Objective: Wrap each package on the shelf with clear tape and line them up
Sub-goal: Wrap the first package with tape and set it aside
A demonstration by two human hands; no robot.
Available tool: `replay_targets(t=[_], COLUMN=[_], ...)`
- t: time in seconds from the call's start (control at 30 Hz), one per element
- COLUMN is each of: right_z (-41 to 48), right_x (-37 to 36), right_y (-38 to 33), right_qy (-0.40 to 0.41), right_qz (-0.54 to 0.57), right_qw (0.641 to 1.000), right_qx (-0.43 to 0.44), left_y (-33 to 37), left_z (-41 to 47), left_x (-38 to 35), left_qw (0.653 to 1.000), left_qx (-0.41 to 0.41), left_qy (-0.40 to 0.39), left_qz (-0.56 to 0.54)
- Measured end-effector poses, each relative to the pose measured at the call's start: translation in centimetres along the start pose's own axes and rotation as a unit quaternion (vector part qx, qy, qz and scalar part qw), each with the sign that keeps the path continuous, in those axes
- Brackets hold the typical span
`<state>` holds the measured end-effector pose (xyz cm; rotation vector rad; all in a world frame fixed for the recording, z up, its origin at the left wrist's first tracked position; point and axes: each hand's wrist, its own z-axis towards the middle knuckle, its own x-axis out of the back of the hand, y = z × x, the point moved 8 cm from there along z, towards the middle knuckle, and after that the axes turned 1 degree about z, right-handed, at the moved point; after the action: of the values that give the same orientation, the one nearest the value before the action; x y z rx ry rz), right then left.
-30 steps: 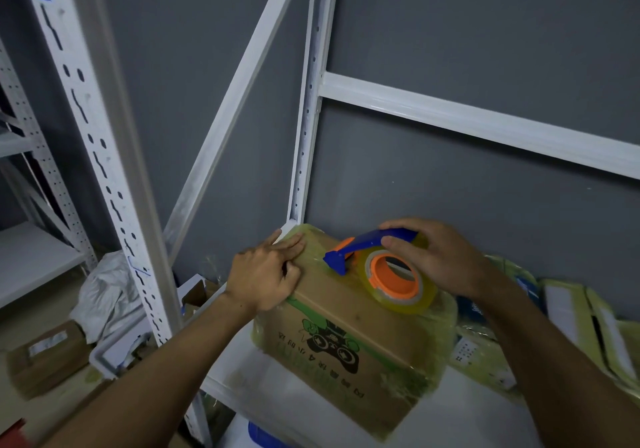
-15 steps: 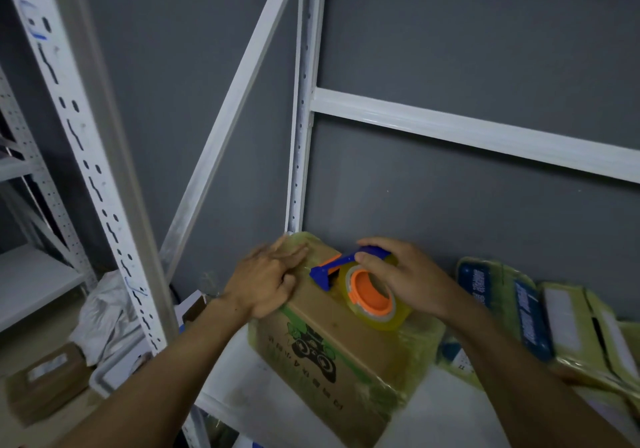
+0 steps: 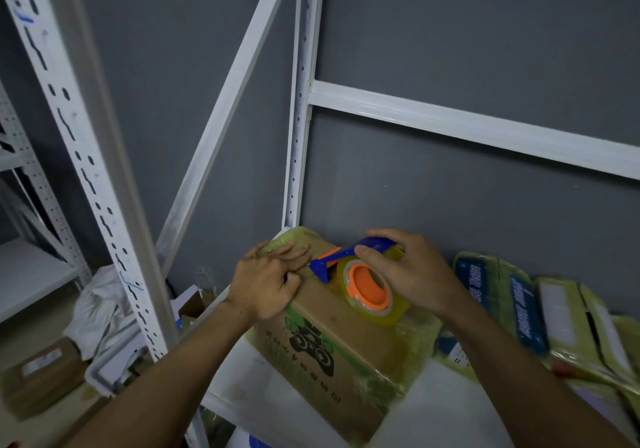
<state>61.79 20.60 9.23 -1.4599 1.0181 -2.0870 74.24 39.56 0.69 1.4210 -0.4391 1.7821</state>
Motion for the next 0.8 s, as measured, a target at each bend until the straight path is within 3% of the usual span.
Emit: replay_targets(t=[0.43, 0.8], right_z=[-0.9, -1.6], right_x=[3.3, 1.2], right_y=[-0.2, 0.8], right_qy=[0.008, -0.023], right_qz=[-0.032, -0.016], right_qw=[0.999, 1.000], right_qx=[-0.008, -0.012], left_y=[-0.3, -1.6], left_z=[0.4, 1.1], left_x=[-0.3, -1.0], left_qw=[1.000, 0.999], left_qx=[0.008, -0.023], left_qy=[-0.005, -0.028], left_qz=[-0.006, -0.001])
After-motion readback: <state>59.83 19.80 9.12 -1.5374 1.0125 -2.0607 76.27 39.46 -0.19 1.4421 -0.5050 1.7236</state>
